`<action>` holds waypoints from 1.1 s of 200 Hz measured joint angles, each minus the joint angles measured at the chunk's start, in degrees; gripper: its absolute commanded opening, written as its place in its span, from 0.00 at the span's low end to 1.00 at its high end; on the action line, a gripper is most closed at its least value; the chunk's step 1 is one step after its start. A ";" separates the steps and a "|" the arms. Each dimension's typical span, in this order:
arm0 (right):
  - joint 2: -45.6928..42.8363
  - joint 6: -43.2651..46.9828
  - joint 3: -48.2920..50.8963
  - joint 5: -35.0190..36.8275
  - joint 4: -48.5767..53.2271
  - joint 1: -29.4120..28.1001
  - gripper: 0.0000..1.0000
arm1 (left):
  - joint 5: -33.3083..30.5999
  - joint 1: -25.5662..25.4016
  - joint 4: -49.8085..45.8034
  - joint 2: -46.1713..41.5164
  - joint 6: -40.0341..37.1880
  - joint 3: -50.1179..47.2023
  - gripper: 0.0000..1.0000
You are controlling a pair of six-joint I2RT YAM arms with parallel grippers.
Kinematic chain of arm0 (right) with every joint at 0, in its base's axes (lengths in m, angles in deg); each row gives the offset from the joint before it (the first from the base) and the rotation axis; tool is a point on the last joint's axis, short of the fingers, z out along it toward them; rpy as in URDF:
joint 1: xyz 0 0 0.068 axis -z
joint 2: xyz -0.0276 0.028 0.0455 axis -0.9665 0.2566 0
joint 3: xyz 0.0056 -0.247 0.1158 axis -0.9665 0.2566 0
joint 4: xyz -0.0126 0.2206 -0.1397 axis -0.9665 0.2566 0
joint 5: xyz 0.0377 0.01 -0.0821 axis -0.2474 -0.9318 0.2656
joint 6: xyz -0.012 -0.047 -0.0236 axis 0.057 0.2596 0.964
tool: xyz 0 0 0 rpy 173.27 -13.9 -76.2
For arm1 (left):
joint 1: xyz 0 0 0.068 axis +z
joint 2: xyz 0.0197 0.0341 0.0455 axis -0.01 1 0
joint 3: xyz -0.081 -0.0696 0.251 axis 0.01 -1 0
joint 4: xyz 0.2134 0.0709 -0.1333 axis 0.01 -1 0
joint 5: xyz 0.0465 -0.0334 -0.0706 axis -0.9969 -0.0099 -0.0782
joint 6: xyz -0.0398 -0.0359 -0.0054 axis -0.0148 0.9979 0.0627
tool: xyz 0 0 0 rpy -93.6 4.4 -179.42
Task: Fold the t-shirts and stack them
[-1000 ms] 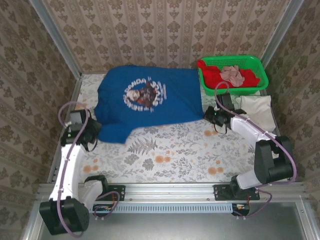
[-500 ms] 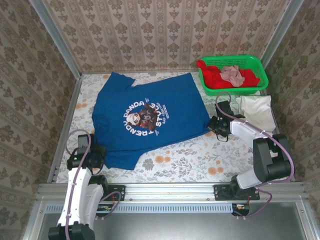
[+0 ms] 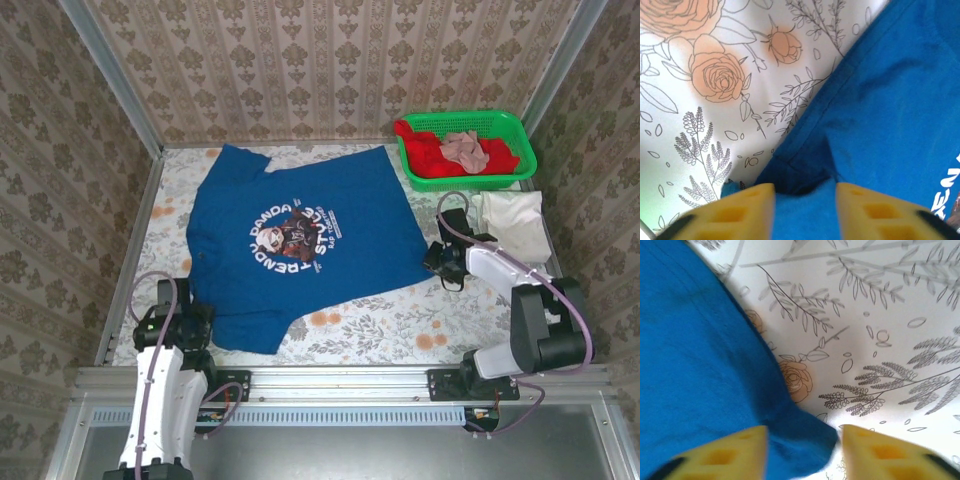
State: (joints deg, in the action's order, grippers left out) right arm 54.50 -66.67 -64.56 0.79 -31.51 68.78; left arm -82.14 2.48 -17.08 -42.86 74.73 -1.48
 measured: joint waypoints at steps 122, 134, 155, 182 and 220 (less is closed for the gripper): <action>22.08 12.15 -29.66 -3.21 -7.87 -5.38 0.78 | -5.77 -3.54 24.74 45.40 -14.88 26.36 0.98; 26.51 11.91 -33.20 -3.61 -8.33 -5.92 0.73 | -5.75 -3.78 27.74 49.94 -15.67 28.74 0.97; 32.96 11.56 -38.66 -4.09 -8.44 -6.73 0.68 | -5.55 -3.82 31.98 56.11 -16.55 30.73 0.97; 38.03 11.30 -42.56 -4.35 -8.33 -7.50 0.65 | -5.40 -3.82 33.68 62.55 -17.51 32.02 0.97; 40.24 11.28 -42.47 -4.42 -8.07 -7.87 0.65 | -4.17 -3.39 34.53 71.30 -18.97 35.98 0.97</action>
State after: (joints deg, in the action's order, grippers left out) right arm 94.74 -55.40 -107.03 -3.63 -39.57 60.91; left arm -86.32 -0.91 17.46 28.44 55.75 34.50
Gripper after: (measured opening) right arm 0.651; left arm 0.973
